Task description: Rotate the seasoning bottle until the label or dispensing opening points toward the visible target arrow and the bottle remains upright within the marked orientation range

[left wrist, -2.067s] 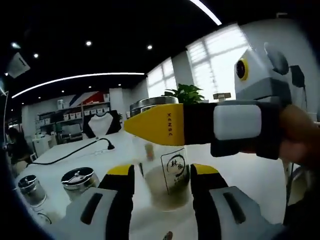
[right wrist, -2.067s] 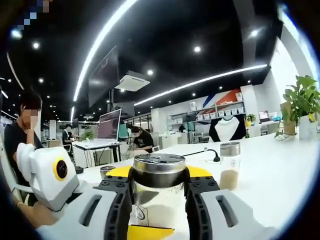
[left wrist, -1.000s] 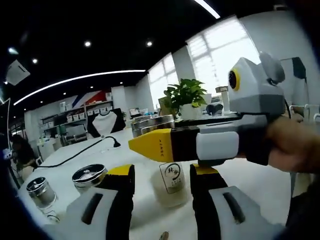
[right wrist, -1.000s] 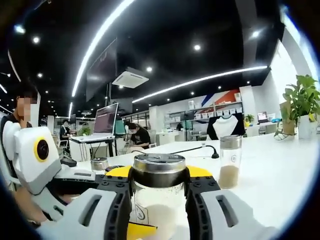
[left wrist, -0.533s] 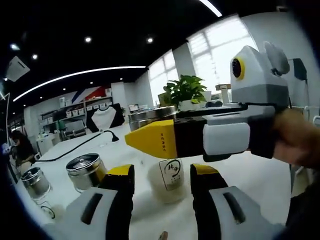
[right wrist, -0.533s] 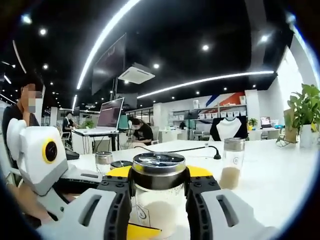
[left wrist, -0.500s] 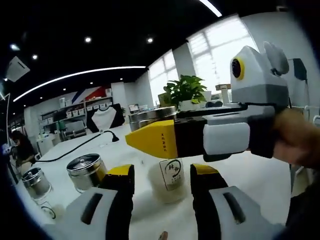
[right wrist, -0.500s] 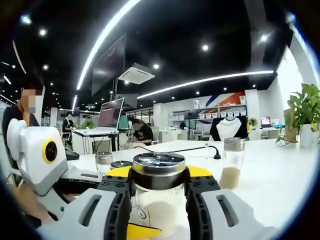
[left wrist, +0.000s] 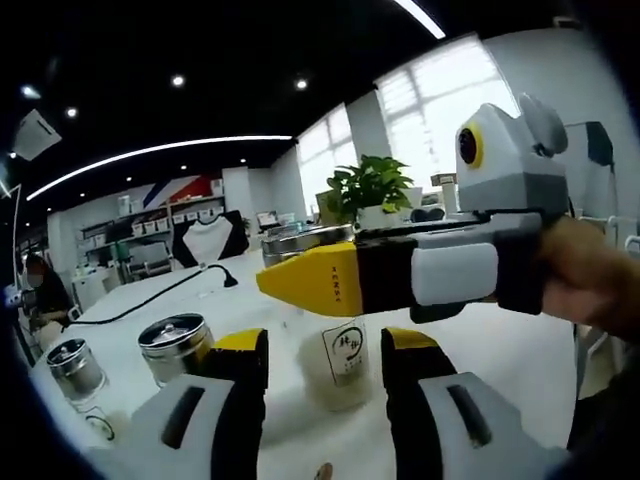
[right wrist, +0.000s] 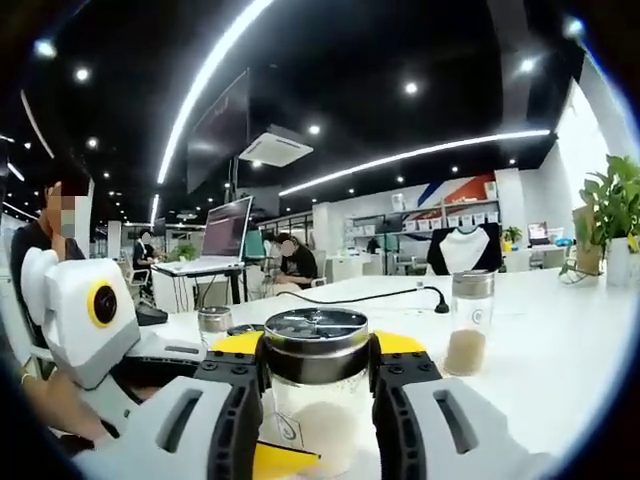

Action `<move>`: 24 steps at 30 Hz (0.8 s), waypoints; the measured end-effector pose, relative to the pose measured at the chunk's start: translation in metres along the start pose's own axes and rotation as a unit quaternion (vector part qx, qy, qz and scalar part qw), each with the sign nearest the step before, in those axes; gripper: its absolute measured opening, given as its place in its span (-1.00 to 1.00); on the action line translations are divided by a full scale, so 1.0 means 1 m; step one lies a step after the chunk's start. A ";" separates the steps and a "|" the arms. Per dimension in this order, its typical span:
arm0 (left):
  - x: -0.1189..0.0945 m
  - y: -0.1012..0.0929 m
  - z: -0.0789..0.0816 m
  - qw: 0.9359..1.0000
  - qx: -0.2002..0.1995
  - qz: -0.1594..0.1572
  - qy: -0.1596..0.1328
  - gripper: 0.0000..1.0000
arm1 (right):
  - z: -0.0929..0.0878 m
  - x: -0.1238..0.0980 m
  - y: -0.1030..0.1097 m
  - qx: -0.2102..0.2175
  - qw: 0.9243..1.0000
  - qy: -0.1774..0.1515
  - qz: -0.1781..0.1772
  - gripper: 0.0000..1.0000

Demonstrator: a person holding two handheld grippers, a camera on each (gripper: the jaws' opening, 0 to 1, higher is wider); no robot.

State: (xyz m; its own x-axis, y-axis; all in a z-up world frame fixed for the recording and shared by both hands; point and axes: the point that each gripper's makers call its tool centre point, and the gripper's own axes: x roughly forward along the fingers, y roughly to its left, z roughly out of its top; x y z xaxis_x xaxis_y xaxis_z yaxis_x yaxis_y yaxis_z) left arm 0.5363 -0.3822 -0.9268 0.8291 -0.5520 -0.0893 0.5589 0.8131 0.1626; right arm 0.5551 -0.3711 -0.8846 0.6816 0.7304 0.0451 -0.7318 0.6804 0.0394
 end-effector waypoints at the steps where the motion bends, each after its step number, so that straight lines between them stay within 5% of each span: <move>1: 0.000 0.000 0.001 1.000 0.000 -0.002 -0.002 -0.03 | 0.002 0.000 0.000 0.002 1.000 -0.003 -0.003 -0.21; 11: -0.006 0.004 0.020 1.000 -0.003 -0.004 -0.030 -0.02 | 0.022 -0.006 0.001 -0.005 1.000 -0.013 0.002 0.01; 14: -0.009 0.004 0.028 0.999 -0.003 -0.007 -0.040 -0.01 | 0.039 -0.012 0.005 0.006 0.999 -0.041 0.009 0.04; 24: -0.018 0.009 0.053 0.998 0.000 -0.018 -0.061 0.23 | 0.067 -0.029 -0.005 -0.027 0.998 -0.052 0.003 0.16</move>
State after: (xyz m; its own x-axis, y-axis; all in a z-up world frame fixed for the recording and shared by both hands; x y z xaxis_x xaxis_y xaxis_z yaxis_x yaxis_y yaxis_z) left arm 0.5258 -0.3746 -0.8720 0.7998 -0.5997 0.0255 0.5887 0.7920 0.1621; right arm 0.5391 -0.4001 -0.8188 0.6710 0.7266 0.1479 -0.7330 0.6801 -0.0153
